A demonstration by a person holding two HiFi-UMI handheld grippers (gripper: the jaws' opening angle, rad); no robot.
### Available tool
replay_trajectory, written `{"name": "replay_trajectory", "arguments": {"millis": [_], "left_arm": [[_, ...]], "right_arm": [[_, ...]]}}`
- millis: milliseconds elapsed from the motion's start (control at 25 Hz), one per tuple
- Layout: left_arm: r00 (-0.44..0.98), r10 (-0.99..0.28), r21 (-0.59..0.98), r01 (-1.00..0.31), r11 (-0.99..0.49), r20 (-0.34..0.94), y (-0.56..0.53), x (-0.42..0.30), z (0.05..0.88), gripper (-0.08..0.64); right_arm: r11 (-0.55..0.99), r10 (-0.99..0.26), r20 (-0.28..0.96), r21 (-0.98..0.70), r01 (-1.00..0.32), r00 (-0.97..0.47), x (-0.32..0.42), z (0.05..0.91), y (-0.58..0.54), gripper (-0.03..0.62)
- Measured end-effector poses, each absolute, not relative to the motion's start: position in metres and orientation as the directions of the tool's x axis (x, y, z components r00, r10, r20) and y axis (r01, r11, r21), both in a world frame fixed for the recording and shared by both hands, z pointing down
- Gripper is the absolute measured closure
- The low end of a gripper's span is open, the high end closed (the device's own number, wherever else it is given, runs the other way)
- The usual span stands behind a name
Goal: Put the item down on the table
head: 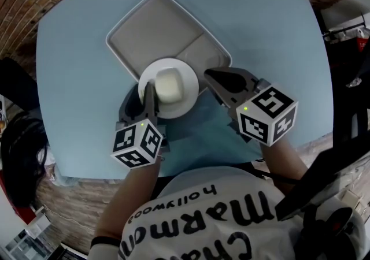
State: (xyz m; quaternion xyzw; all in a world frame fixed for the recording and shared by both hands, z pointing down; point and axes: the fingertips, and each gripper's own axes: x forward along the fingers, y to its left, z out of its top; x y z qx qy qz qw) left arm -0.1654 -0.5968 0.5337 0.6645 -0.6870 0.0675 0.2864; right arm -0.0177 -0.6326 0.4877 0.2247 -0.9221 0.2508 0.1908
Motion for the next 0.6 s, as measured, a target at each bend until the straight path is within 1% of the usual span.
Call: {"name": "replay_trajectory", "arguments": {"millis": [160, 400, 480, 600], "left_arm": [[0.057, -0.876, 0.224, -0.973, 0.059, 0.480, -0.599, -0.162, 0.533, 0.453], [0.068, -0.876, 0.037, -0.998, -0.058, 0.477, -0.599, -0.156, 0.527, 0.449], [0.063, -0.881, 0.011, -0.998, -0.066, 0.470, -0.596, -0.157, 0.525, 0.449], [0.037, -0.890, 0.017, -0.999, -0.033, 0.454, -0.590, -0.162, 0.518, 0.449]], "right_arm": [[0.788, -0.319, 0.476, -0.346, -0.509, -0.819, -0.018, 0.488, -0.632, 0.581], [0.826, -0.351, 0.524, -0.218, -0.520, -0.776, -0.015, 0.491, -0.629, 0.581], [0.829, -0.371, 0.536, -0.177, -0.531, -0.758, -0.011, 0.492, -0.628, 0.581], [0.826, -0.382, 0.536, -0.166, -0.538, -0.753, -0.004, 0.489, -0.626, 0.581]]}}
